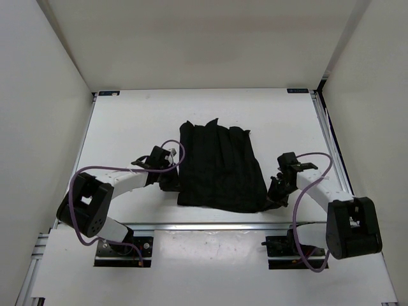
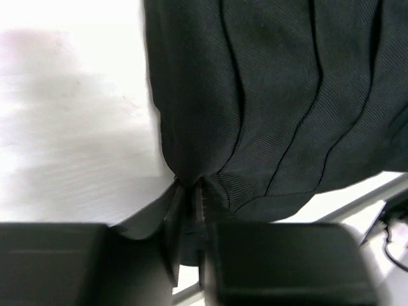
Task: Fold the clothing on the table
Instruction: Flatten the skirt out
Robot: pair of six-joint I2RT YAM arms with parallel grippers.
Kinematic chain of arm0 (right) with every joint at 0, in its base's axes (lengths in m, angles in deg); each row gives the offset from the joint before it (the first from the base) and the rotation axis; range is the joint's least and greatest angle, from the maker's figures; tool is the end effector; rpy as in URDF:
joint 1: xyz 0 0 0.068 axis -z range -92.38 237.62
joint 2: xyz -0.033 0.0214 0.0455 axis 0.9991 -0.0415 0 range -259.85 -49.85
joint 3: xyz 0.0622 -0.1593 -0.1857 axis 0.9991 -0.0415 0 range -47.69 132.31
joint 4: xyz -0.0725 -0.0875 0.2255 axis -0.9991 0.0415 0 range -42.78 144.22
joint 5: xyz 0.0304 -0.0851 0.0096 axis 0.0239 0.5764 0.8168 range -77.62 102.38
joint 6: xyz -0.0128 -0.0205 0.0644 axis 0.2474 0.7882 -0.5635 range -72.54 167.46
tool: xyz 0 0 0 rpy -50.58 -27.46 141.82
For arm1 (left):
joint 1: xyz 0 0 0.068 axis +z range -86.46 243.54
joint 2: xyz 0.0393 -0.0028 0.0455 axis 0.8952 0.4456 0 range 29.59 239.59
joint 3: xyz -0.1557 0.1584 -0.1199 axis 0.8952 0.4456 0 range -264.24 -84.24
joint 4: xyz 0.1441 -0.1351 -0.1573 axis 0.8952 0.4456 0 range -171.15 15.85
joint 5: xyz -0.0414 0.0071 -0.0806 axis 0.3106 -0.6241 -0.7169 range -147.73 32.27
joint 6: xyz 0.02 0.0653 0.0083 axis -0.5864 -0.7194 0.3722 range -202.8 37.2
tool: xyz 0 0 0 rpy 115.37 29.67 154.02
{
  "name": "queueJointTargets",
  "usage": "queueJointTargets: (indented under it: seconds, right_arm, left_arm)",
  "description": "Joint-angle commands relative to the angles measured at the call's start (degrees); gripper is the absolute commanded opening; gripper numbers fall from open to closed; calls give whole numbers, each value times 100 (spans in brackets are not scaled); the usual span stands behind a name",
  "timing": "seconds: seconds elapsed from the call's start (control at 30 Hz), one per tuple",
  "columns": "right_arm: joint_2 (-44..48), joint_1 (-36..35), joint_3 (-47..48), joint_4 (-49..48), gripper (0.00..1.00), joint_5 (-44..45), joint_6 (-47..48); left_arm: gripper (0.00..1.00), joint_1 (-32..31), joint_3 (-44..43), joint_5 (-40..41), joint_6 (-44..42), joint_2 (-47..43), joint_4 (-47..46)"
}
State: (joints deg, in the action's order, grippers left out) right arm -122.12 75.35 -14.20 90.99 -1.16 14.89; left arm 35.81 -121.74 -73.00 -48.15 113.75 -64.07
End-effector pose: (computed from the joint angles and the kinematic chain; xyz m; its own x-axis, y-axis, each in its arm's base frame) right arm 0.1768 0.0518 0.1173 -0.9437 0.3303 0.0156 0.3224 0.9086 0.2656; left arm 0.2207 -0.1326 0.1106 -0.9669 -0.1114 -0.2297 0.0028 0.8951 -0.4459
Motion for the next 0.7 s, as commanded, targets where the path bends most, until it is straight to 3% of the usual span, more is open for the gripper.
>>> queueJointTargets:
  seconds: [0.0, 0.2, 0.67]
  right_arm:
    - [152, 103, 61, -70, 0, 315, -29]
    - [-155, -47, 184, 185, 0, 607, -144]
    - [-419, -12, 430, 272, 0, 660, 6]
  left_arm:
    - [26, -84, 146, -424, -152, -251, -118]
    - [32, 399, 198, -248, -310, -576, 243]
    - [37, 338, 1332, -1066, 199, -972, -433]
